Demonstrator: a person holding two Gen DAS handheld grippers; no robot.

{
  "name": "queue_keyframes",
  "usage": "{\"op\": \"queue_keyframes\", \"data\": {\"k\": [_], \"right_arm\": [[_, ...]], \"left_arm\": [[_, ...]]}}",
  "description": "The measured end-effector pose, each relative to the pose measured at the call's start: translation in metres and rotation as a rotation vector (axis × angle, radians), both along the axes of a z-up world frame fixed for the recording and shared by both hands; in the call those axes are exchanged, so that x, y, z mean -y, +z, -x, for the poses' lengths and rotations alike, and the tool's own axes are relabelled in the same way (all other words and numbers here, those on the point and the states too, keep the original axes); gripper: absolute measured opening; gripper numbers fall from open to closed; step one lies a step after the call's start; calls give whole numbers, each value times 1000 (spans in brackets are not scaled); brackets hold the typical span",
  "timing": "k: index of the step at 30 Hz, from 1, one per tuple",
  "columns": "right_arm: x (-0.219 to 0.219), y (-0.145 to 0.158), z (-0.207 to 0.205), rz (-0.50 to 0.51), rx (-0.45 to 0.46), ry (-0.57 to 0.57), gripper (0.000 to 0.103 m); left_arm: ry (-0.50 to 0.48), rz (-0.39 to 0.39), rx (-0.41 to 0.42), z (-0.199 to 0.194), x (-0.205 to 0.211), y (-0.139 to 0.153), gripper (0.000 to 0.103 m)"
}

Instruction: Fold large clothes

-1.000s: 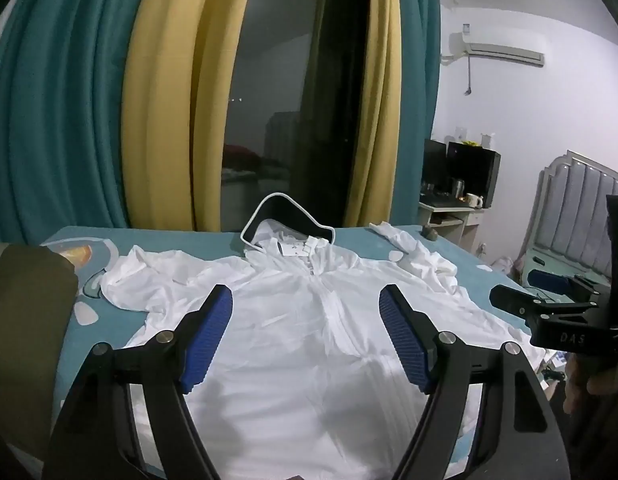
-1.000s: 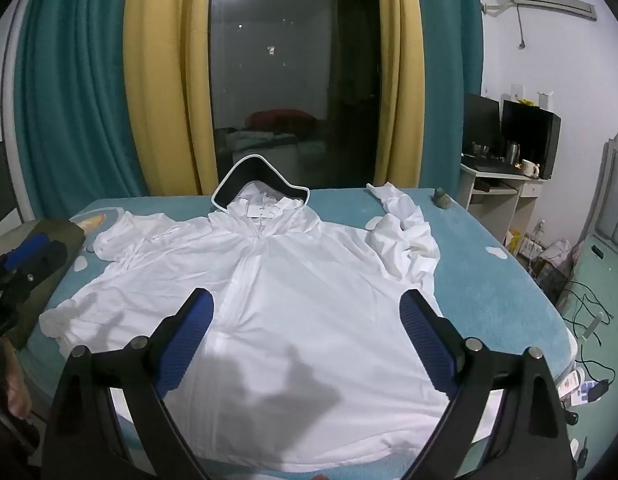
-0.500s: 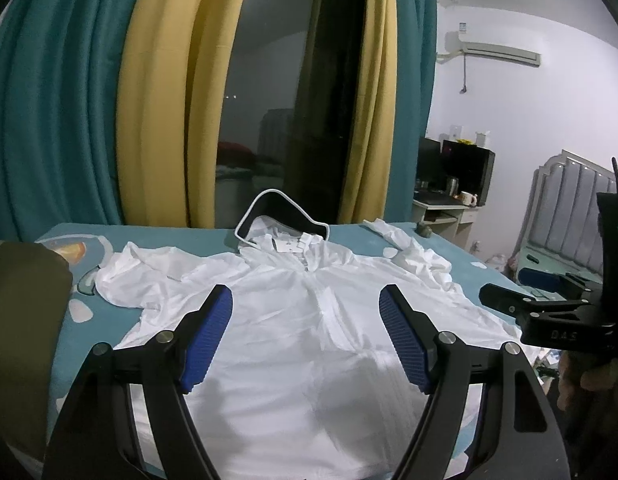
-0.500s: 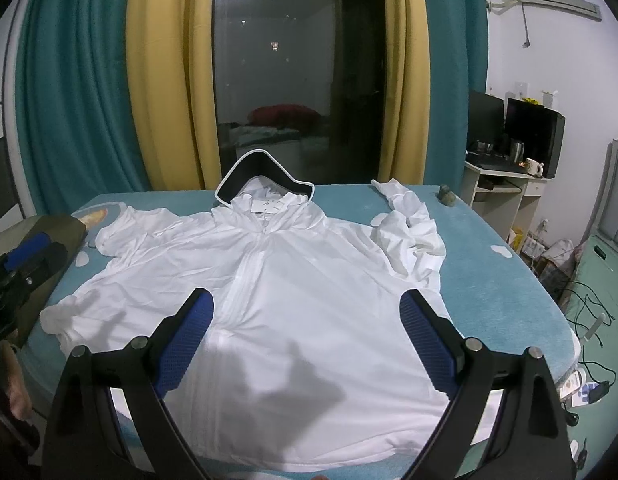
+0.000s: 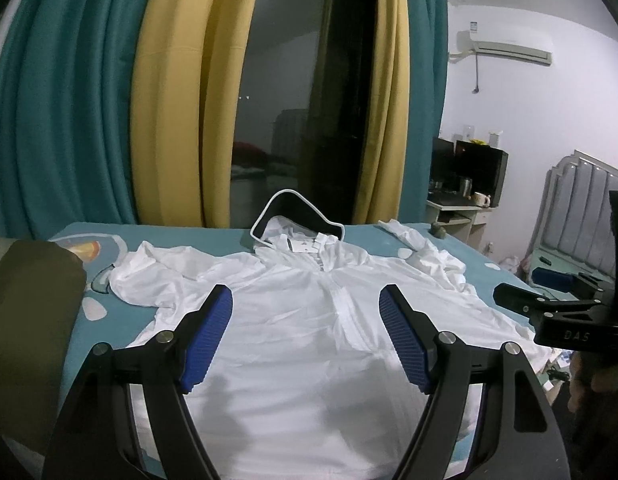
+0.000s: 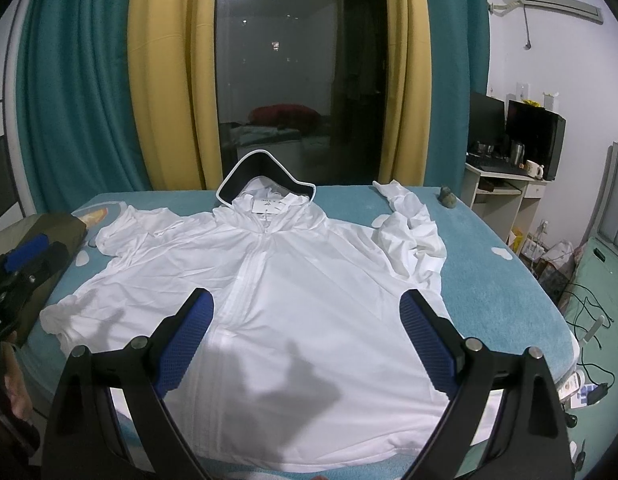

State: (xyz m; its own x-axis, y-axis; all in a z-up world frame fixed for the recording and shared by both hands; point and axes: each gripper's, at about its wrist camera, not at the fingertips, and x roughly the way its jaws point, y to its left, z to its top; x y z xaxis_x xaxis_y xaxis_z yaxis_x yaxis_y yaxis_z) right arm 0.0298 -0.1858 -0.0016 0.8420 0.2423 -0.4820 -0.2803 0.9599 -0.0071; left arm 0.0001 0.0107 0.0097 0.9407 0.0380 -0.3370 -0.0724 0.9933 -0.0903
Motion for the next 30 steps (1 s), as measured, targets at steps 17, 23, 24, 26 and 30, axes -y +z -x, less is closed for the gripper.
{"op": "queue_keyframes", "data": {"k": [17,23,24,26,30], "right_arm": [[-4,-1,0,3,-1,2,94],[-5,-1,0,5,-3,1,94],[-5,-1,0,4,-4,2,94],[-6,-1,0,5,-3,1,94],[-5,-1,0,5,-3,1,94]], "left_arm": [[8,4,5,-1,-7,4,79],[-28,29,18,0,-8,4,79],[-38,33,25,1,-8,5,79],[-25,23,32,1,-9,6,79],[3,6,21,0,-10,3,79]]}}
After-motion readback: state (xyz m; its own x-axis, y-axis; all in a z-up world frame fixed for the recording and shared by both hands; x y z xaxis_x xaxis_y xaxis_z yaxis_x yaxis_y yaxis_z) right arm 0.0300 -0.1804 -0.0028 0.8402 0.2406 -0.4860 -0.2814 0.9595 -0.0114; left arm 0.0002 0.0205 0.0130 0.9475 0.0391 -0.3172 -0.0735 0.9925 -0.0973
